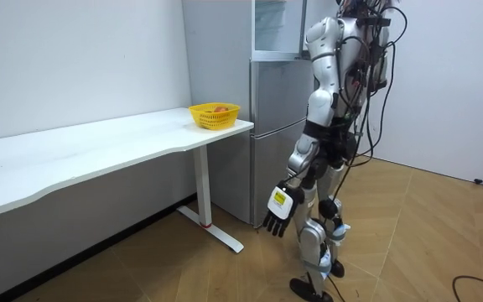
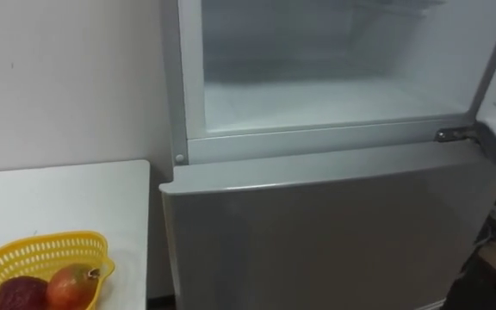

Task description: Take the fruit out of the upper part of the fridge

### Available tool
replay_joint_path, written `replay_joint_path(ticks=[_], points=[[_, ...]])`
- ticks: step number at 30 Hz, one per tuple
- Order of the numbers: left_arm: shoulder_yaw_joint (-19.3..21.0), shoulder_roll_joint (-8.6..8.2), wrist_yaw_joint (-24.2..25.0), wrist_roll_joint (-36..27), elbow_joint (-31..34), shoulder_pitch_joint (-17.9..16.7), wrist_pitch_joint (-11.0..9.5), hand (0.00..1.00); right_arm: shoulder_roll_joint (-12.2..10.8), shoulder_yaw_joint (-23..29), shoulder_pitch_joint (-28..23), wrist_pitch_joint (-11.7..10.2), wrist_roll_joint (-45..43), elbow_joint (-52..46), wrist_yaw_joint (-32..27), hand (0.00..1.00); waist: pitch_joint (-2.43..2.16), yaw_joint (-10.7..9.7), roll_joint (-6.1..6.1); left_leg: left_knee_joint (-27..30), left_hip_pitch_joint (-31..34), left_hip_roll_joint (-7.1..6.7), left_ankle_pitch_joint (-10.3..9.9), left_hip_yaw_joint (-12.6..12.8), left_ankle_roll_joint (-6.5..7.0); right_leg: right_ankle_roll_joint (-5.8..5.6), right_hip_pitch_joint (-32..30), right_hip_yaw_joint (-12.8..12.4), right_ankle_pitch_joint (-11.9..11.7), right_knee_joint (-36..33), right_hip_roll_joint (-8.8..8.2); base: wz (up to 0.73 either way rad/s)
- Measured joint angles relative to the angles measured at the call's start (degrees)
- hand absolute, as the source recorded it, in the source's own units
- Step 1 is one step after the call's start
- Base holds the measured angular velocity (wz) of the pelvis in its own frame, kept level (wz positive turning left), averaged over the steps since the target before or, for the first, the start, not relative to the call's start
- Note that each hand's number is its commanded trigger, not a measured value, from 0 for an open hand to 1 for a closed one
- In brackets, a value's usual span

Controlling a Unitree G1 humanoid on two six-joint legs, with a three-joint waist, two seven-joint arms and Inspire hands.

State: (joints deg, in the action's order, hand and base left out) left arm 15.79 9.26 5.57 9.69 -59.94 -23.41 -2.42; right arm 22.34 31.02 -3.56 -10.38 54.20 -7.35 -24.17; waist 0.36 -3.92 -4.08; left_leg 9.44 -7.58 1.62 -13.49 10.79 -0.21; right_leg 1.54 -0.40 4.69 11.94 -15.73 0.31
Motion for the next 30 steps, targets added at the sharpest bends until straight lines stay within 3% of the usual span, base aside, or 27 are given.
replay_joint_path(ticks=[3,8,13,17,26,30], points=[[0.0,-0.29,0.2,0.0,-0.3,0.7,-0.3,0.0,0.0,-1.9,0.4,0.0,-4.0,-0.2,0.2,0.0,0.12,1.5,-0.41,0.3,0.4,0.03,0.0,-0.1,0.0,0.03,-0.1,0.1,0.0,-0.1,-0.07,0.0],[-1.3,-0.21,0.0,0.0,-0.4,0.6,-0.4,0.0,0.0,-2.9,7.6,-0.1,-7.9,-2.6,1.2,0.0,0.12,1.6,-1.42,1.9,0.7,0.3,0.0,-1.7,0.0,0.33,1.5,1.9,-0.5,1.3,-0.14,0.16],[-2.6,-0.25,-0.3,0.0,-0.4,0.4,0.1,0.0,0.1,-5.4,11.7,-0.2,-10.2,-4.7,3.7,0.0,0.0,2.9,-1.06,2.2,0.8,0.62,0.0,-2.5,-0.04,0.59,2.4,3.3,-0.9,2.2,-0.1,0.15],[-3.0,-0.32,-0.4,0.1,-0.2,0.3,0.8,0.0,0.4,-7.3,11.8,0.0,-12.1,-4.7,4.5,0.0,-0.04,4.5,-0.99,2.1,0.9,0.59,0.0,-3.3,-0.06,0.56,2.8,3.6,-0.9,2.5,-0.1,0.1],[-3.0,-0.31,-0.5,-0.1,0.4,0.4,1.4,0.0,1.6,-8.6,13.4,0.1,-11.7,-1.5,8.6,0.0,0.15,5.1,-0.57,2.0,0.8,0.44,0.0,-4.7,-0.08,0.48,4.3,5.0,-1.1,3.2,-0.22,0.06],[-3.0,-0.22,-0.4,0.0,0.8,0.4,2.7,0.0,1.7,-9.5,14.9,-0.1,-12.0,2.0,8.7,0.0,0.24,5.1,-0.85,2.0,0.1,0.41,0.0,-4.8,-0.08,0.46,4.9,5.1,-1.1,3.7,-0.25,0.0]])
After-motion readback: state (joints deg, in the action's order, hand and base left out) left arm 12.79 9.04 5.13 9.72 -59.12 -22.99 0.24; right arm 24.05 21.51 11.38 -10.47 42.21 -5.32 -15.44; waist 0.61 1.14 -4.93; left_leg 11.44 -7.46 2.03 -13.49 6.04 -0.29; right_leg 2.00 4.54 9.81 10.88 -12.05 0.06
